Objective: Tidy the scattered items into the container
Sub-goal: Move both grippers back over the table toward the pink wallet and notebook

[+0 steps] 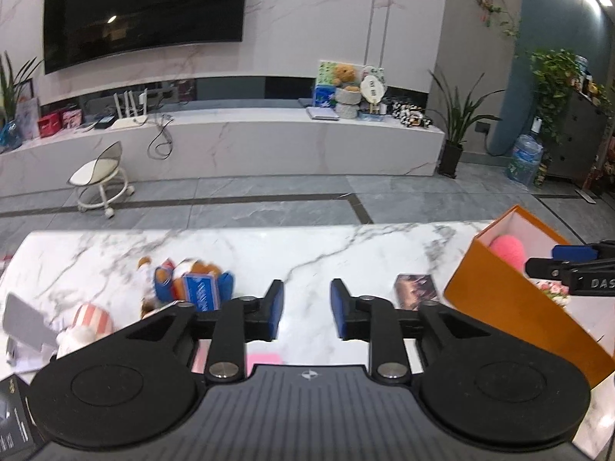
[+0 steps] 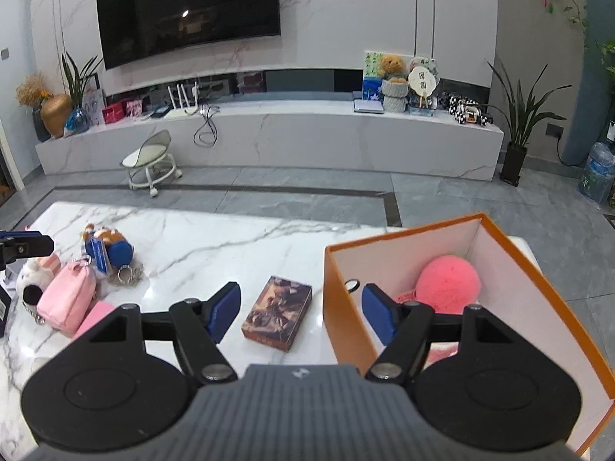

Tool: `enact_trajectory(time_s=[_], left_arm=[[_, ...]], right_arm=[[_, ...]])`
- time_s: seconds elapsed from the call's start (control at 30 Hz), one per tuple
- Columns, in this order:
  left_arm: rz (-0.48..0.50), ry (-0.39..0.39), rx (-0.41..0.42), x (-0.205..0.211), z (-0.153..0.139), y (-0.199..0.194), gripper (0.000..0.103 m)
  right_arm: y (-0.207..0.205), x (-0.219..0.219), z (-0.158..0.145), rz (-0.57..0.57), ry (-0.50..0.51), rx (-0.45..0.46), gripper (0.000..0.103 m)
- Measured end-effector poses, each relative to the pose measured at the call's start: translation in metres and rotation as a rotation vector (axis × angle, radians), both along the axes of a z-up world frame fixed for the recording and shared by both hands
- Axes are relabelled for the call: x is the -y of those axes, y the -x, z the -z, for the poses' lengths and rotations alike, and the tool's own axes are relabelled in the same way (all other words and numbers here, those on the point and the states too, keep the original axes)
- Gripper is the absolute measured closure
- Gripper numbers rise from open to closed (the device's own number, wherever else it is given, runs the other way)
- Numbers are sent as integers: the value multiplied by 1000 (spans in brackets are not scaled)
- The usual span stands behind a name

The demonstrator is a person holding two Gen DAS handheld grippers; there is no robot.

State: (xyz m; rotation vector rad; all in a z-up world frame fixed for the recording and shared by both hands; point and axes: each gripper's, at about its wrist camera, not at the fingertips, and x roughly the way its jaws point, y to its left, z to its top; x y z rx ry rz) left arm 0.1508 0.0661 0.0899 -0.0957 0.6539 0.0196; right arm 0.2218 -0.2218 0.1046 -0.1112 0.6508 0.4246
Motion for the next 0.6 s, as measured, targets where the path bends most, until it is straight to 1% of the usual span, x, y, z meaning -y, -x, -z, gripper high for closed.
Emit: enact_trajectory(time_s=[0.13,0.2,0.23,0.27,0.4,0.43,0.47,0.53,0.6], left_arm=[[-20,17,-29,-15,20,8,65],[-28,26,-45,-22,30,11,60],[-29,33,-50,-24,35,13,53],[-30,40,-55,-26,40,14,49],[-27,51,-84,-29,60,18,48],[-25,51,-93,-29,66,18,44],[-23,49,-102,-29,72,18,38],[-13,36,-114,-27,83,19,34],[1,25,-128,-26,94,20,33]], right_arm=[[3,-6,5,-23,25,-9,31],[4,-10,8,-33,37,-11,31],[4,-12,10,-39,42,-15,31],[4,-15,11,-46,45,-18,31],[6,-25,18,-76,64,-31,30],[7,-27,20,-84,71,-34,30],[8,-30,22,-90,82,-34,30],[9,-35,27,-99,110,-33,30],[10,-38,30,-106,127,-35,29]])
